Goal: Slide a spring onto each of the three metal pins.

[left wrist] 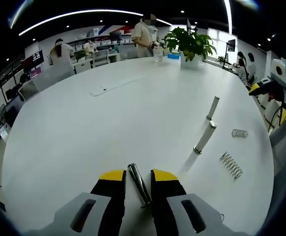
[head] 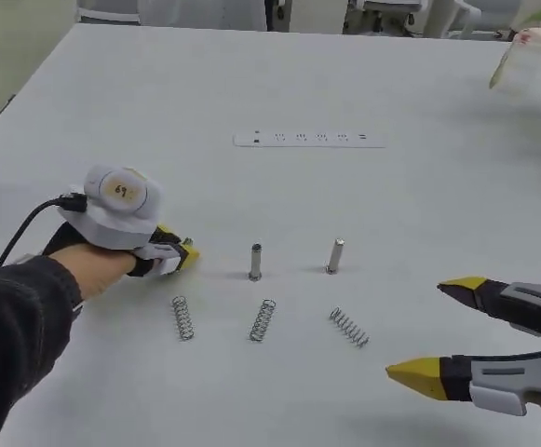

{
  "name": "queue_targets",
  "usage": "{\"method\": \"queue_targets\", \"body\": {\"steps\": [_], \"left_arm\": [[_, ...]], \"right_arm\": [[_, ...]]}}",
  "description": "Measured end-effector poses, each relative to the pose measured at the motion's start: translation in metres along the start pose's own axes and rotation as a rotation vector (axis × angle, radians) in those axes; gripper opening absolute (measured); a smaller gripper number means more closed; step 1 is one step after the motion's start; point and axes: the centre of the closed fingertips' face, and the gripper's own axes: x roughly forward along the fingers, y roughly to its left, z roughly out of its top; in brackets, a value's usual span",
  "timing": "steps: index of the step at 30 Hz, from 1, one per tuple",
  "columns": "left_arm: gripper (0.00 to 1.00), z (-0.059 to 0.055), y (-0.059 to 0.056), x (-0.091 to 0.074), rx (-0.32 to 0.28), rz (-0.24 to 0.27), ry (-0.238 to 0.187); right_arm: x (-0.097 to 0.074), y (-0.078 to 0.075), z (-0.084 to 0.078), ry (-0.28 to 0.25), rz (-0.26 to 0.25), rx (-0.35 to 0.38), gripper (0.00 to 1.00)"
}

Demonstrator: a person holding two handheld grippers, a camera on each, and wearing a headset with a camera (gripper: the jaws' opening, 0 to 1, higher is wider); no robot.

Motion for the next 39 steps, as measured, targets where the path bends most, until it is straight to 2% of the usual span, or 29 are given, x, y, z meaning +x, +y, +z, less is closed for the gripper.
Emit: {"method": "queue_targets", "body": {"steps": [14,22,27,39], "left_arm": [[0.02,-0.0028,0.0040,0.0009,0.023,0.024,0.024],[0.04,-0.0002,0.0019,0.0029,0.038,0.020,0.029],[0.02,-0.0004,0.0005,0.0029,0.064,0.020,0.041],[0.00,-0.0041,0.0023,0.0010,0.046,0.020,0.063]], "right_arm": [[-0.0005,-0.0005,0.0005,-0.002,0.001,0.000,0.75],[-0.0011,-0.0004,0.0000,-0.004,0.001,0.004,0.75],[-0.0024,-0.0016,-0.0005,-0.008,-0.003,0.010,0.75],[-0.0034,-0.0034,-0.0004,-0.013,-0.007,0.009,0.75]]}}
